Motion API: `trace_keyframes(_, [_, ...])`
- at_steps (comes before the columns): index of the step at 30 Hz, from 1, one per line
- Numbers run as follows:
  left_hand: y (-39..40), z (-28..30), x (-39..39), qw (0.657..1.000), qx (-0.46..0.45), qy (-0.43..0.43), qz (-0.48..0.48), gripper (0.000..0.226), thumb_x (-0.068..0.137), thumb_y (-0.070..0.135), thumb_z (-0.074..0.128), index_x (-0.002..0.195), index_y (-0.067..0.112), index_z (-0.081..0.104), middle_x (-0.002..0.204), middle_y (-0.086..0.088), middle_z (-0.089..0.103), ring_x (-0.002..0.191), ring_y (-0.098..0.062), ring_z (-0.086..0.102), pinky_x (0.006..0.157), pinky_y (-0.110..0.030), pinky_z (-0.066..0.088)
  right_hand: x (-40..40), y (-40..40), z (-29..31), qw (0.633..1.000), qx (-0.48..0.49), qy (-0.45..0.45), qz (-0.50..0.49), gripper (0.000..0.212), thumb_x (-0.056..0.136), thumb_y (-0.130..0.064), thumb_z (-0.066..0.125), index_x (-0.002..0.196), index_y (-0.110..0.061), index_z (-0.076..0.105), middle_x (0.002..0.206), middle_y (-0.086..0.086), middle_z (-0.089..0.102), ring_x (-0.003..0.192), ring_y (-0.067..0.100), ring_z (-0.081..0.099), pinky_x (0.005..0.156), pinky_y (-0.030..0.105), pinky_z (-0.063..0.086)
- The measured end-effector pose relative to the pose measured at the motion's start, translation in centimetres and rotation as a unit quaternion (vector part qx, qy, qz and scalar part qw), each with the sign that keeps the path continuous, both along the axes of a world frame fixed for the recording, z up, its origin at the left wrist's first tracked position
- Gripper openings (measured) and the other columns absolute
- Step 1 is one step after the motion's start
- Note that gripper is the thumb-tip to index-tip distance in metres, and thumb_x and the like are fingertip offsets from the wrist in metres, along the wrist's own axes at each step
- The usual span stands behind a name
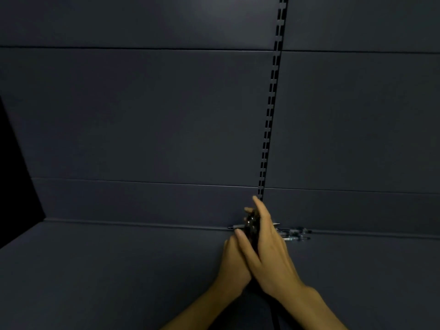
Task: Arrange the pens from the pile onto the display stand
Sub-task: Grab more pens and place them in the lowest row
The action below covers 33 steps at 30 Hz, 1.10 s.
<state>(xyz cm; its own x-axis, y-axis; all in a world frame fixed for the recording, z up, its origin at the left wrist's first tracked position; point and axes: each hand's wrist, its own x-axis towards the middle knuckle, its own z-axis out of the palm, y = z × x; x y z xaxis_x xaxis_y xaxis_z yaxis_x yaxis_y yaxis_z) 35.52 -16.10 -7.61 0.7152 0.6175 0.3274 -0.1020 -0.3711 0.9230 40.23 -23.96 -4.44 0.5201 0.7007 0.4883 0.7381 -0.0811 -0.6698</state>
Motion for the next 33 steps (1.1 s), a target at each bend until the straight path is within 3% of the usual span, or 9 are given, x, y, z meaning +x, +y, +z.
trace_keyframes(2, [-0.1,1.1,-0.3,1.0,0.016,-0.002,0.0,0.019,0.099,0.013,0.053,0.108,0.026,0.064,0.092,0.033,0.066,0.088,0.023,0.058,0.086,-0.007,0.045,0.0,0.1,-0.3,0.999,0.018,0.048,-0.014,0.082,0.091,-0.061,0.05,0.156,-0.042,0.003,0.141,-0.033,0.039,0.125,-0.015,0.042,0.098,0.001,0.033])
trace_keyframes(4, [0.7,1.3,-0.3,0.996,0.079,0.032,0.027,0.016,0.096,0.014,0.059,0.098,0.021,0.073,0.081,0.021,0.067,0.075,0.015,0.061,0.073,-0.011,0.05,0.2,0.2,-0.5,0.995,0.032,0.075,-0.048,0.072,0.084,-0.065,0.057,0.145,-0.04,0.028,0.129,-0.026,0.052,0.114,-0.009,0.053,0.088,0.003,0.042])
trace_keyframes(7, [1.8,2.2,-1.1,0.985,0.08,0.139,0.067,0.026,0.093,0.017,0.06,0.067,0.022,0.064,0.064,0.006,0.065,0.053,-0.004,0.061,0.046,-0.027,0.052,0.5,0.4,-0.5,0.991,0.056,0.078,-0.09,0.038,0.079,-0.061,0.07,0.095,-0.031,0.054,0.096,-0.013,0.057,0.087,0.003,0.06,0.073,0.018,0.05])
trace_keyframes(11, [3.1,3.1,-3.1,0.967,0.1,0.213,0.095,0.03,0.088,0.038,0.064,0.062,0.026,0.056,0.07,0.005,0.067,0.072,-0.017,0.067,0.059,-0.033,0.053,0.2,0.8,-0.2,0.981,0.074,0.181,-0.007,0.027,0.082,-0.033,0.08,0.069,-0.013,0.067,0.071,0.001,0.066,0.066,0.012,0.064,0.064,0.022,0.05])
trace_keyframes(14, [4.6,3.8,-5.1,0.958,0.127,0.239,0.094,0.032,0.087,0.052,0.061,0.071,0.024,0.061,0.08,0.0,0.071,0.081,-0.021,0.068,0.065,-0.032,0.052,-1.2,2.0,0.1,0.965,0.091,0.24,0.05,0.02,0.083,-0.02,0.08,0.065,-0.015,0.072,0.061,0.0,0.066,0.059,0.013,0.059,0.062,0.024,0.048])
trace_keyframes(18, [7.8,4.3,-8.9,0.947,0.176,0.256,0.088,0.029,0.085,0.049,0.058,0.089,0.021,0.067,0.088,-0.003,0.072,0.087,-0.026,0.068,0.071,-0.034,0.053,-4.6,4.5,0.7,0.965,0.091,0.236,0.072,0.021,0.085,-0.016,0.077,0.065,-0.014,0.071,0.064,-0.001,0.067,0.063,0.006,0.056,0.064,0.019,0.044])
trace_keyframes(25, [15.2,4.5,-16.9,0.948,0.164,0.269,0.039,0.023,0.075,0.045,0.065,0.082,0.022,0.066,0.065,-0.001,0.072,0.053,-0.015,0.068,0.067,-0.033,0.06,-13.2,11.1,0.7,0.958,0.099,0.269,0.012,0.038,0.092,-0.012,0.068,0.055,-0.02,0.061,0.06,-0.003,0.06,0.063,0.007,0.053,0.062,0.02,0.042])
trace_keyframes(29, [19.3,4.0,-21.3,0.937,0.185,0.295,0.042,0.034,0.072,0.048,0.067,0.095,0.023,0.068,0.095,0.001,0.073,0.094,-0.022,0.068,0.08,-0.031,0.055,-18.3,14.9,0.6,0.92,0.142,0.365,-0.033,0.022,0.095,-0.007,0.06,0.076,0.002,0.066,0.071,0.01,0.072,0.067,0.017,0.064,0.062,0.027,0.049])
trace_keyframes(33, [21.4,3.7,-24.4,0.94,0.193,0.28,0.024,0.029,0.077,0.045,0.068,0.096,0.024,0.063,0.104,0.001,0.073,0.105,-0.025,0.065,0.084,-0.035,0.054,-22.4,16.8,0.9,0.903,0.159,0.396,-0.055,0.018,0.095,-0.007,0.061,0.082,0.006,0.063,0.075,0.016,0.072,0.066,0.019,0.066,0.061,0.028,0.053])
